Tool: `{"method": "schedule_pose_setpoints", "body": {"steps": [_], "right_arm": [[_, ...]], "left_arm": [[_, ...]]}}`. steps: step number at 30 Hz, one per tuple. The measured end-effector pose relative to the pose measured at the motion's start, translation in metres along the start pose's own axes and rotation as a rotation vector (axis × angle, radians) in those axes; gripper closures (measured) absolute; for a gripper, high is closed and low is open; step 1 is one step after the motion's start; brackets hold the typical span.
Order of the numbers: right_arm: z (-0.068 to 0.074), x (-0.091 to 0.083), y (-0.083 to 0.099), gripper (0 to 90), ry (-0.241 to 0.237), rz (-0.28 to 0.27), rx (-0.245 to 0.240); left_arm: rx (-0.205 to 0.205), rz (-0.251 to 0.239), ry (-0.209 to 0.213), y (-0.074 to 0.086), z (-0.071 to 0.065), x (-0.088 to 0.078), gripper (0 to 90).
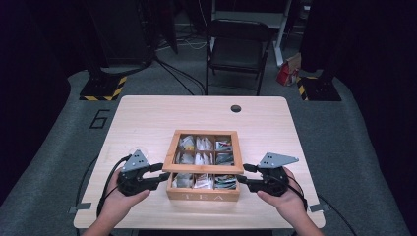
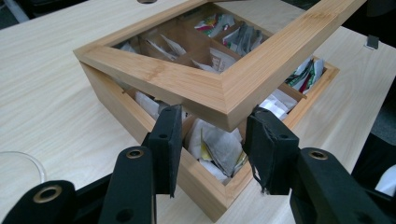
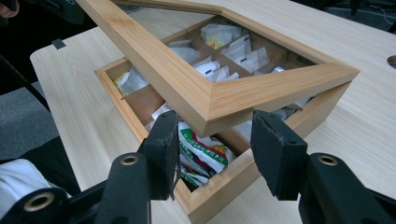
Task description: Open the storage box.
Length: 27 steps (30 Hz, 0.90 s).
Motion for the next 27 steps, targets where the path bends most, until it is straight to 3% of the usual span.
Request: {"method": "schedule_pose_setpoints", "body": {"steps": [7, 20, 27], "right_arm": [[-0.002, -0.002, -0.008, 50.2, 0.012, -0.026, -0.004], [-0.006, -0.005, -0.024, 49.8, 0.034, -0.021, -0.047], [-0.009, -0.007, -0.029, 49.8, 0.014, -0.018, -0.04]], "left_arm": [[0.009, -0.002, 0.001, -0.008, 0.003, -0.004, 56.8], [0.019, -0.019, 0.004, -0.021, 0.008, -0.009, 56.9], [0.028, -0.038, -0.002, -0.025, 0.01, -0.01, 56.9]]}}
Point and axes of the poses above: each handheld gripper's, and its own axes: x roughly forward along the jaws, y roughly out of its underside, z roughly to its left, the point moved 4 cm from there along x, roughly forward along the jaws, and after that the axes turned 3 degrees about z, right-handed, at the moved point
